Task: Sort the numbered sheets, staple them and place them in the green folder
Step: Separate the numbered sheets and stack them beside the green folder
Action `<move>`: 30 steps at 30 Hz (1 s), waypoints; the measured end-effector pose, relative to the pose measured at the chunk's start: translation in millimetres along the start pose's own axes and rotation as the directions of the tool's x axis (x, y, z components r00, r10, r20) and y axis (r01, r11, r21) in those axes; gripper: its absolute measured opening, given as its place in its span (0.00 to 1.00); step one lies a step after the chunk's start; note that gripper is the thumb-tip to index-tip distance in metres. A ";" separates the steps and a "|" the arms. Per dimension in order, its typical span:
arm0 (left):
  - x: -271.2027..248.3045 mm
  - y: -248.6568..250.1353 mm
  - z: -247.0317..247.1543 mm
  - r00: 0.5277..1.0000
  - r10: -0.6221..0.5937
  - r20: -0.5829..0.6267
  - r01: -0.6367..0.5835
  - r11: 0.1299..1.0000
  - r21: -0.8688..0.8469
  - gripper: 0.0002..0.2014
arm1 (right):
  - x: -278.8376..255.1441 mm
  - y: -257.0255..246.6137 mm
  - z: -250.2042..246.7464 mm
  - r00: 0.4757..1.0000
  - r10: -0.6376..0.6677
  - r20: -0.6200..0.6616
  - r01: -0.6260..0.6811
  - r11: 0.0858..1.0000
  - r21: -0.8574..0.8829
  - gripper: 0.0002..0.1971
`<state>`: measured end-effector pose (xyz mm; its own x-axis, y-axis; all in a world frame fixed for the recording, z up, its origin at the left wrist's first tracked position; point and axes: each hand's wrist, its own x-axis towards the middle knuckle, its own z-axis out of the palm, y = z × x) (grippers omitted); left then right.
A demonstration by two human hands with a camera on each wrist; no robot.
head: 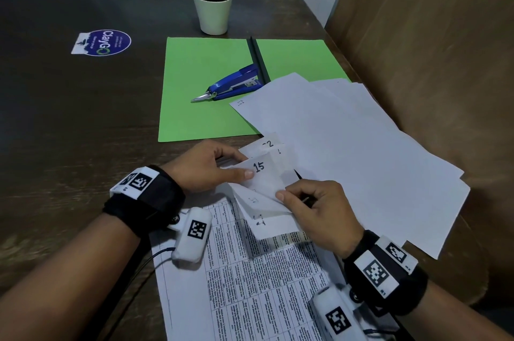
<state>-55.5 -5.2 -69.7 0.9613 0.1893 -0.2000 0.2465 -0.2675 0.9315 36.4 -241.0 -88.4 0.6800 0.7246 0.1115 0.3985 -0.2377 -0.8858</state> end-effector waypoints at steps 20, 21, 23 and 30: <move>-2.4 -1.5 -3.7 1.000 0.010 0.022 -0.013 0.994 0.112 0.20 | 3.9 6.2 1.8 0.989 0.054 0.138 -0.065 0.995 0.076 0.16; -2.3 -1.7 -3.6 1.000 0.012 0.026 -0.015 0.994 0.104 0.20 | 4.1 6.2 2.1 0.989 0.053 0.138 -0.065 0.995 0.080 0.17; -2.3 -1.5 -3.2 0.999 0.020 0.033 -0.023 0.996 0.086 0.20 | 4.3 6.7 2.7 0.989 0.058 0.139 -0.069 0.994 0.083 0.18; -2.0 -7.2 -4.5 0.998 0.057 -0.022 -0.057 0.998 0.017 0.24 | 4.5 9.0 3.0 0.988 0.065 0.138 -0.078 0.992 0.096 0.18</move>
<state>-59.7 0.7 -74.6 0.9708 0.1949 -0.1397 0.1936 -0.2936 0.9361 41.2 -237.9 -97.2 0.6132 0.7898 -0.0089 0.2832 -0.2303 -0.9310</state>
